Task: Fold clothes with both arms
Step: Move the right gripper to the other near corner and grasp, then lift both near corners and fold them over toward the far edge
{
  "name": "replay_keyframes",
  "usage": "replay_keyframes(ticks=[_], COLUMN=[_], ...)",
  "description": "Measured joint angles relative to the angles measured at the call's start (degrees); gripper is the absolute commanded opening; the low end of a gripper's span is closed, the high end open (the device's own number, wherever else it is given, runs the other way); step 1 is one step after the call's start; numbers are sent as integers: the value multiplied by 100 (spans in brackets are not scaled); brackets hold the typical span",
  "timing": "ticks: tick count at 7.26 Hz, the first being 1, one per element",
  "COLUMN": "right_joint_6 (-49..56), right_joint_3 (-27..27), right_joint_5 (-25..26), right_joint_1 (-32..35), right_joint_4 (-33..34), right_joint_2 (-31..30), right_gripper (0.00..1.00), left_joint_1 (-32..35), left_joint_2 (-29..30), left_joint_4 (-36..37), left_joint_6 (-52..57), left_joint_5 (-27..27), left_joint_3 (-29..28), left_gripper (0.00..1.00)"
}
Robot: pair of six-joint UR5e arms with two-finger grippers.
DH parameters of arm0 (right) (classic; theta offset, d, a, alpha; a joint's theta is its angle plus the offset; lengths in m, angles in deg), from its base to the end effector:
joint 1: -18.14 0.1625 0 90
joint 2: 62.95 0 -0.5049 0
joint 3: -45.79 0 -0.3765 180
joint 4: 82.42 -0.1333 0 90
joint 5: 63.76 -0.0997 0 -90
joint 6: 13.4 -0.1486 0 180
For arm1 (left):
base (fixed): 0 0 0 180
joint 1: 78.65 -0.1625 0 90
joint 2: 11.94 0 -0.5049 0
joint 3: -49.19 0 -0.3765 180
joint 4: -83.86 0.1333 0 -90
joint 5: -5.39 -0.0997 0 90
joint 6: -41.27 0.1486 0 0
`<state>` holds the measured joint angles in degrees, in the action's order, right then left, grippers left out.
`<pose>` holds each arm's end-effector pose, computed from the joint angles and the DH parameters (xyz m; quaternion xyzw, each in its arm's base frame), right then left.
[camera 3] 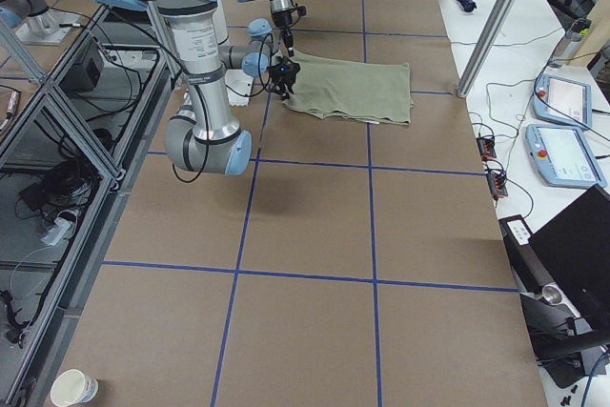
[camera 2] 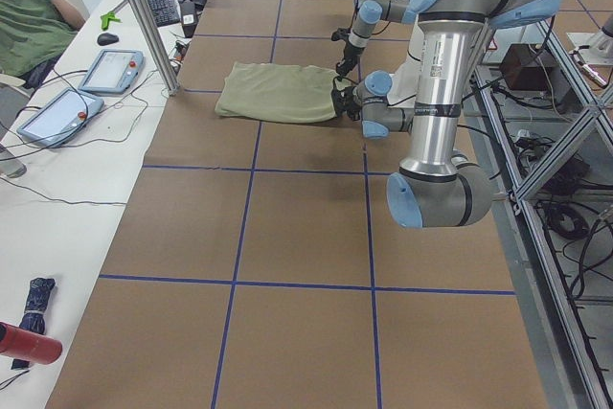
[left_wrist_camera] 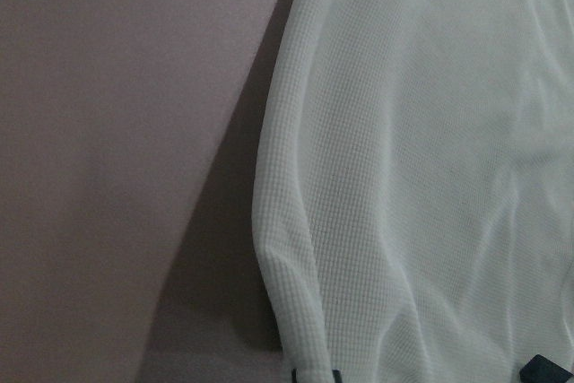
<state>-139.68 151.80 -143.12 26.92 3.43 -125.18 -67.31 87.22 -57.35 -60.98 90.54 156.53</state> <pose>-0.6498 -0.2630 0.3726 -0.0138 -0.4130 0.3834 0.8260 0.5431 -0.2577 0.4271 0.0280 0.6270 -0.1850 0.7562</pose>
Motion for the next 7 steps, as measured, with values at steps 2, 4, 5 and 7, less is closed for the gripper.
replay_keyframes(ticks=[2,4,5,7], right_joint_6=[35,108,131,149], right_joint_3=[78,666,1199,2462], right_joint_5=[-12,-211,-390,-786], right_joint_1=[23,133,190,272], right_joint_4=[27,394,845,2029], right_joint_2=[-1,-38,-37,57], right_gripper=[0,0,0,0], left_joint_1=[0,63,99,127], left_joint_2=[3,-57,-125,-153], left_joint_4=[7,129,389,1669], left_joint_6=[12,47,52,55], left_joint_5=[22,437,700,1293], left_joint_3=[31,402,829,2214], left_gripper=[0,0,0,0])
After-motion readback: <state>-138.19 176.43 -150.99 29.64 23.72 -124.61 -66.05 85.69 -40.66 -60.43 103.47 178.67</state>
